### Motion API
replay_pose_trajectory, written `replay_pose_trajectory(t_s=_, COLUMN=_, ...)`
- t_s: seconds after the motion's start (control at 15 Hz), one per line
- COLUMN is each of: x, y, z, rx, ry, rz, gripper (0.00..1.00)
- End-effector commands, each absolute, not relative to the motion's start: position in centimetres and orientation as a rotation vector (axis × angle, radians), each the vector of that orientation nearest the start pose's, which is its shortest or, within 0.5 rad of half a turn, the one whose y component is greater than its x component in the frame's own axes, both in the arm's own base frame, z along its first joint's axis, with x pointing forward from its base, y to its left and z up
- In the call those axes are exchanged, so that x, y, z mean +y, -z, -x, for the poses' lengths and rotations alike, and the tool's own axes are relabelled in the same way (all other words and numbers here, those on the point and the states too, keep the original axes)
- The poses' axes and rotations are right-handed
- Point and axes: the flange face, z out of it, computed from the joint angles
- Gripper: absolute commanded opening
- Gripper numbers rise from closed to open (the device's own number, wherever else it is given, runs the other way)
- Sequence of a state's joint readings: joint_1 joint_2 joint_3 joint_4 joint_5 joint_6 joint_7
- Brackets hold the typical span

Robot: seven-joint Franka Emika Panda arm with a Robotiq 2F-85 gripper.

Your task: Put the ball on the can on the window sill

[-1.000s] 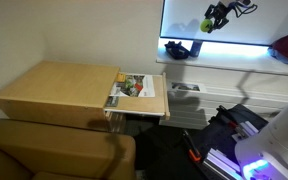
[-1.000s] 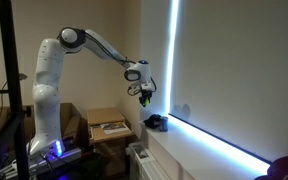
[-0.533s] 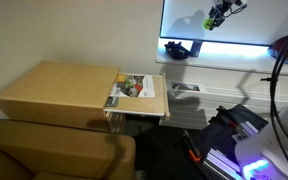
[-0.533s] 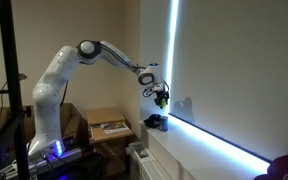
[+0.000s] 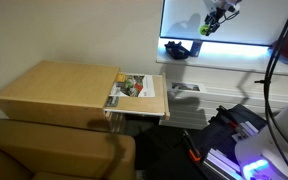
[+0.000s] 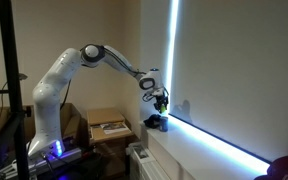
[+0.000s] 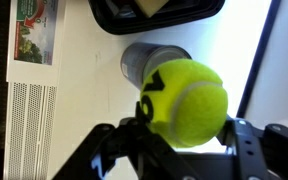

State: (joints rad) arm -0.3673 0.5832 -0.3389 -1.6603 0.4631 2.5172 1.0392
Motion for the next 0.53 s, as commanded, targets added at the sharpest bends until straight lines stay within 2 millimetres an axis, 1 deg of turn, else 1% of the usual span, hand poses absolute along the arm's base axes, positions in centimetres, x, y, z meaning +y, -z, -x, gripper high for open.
replay_pose_trajectory(t_s=0.0, x=-42.0, y=-29.1, z=-58.3, rx=2.441, ry=0.423, rz=1.533, gripper=0.38)
replay_pose_trajectory(t_s=0.2, x=-41.5, y=-28.4, z=-59.6, rx=2.448, ry=0.465, rz=1.482, gripper=0.38)
replay_pose_trajectory(t_s=0.33, x=-41.8, y=-28.5, z=-60.0, rx=2.458, ry=0.499, rz=1.455, gripper=0.38)
replay_pose_trajectory(t_s=0.47, x=-42.2, y=-28.5, z=-60.0, rx=2.477, ry=0.526, rz=1.442, gripper=0.38)
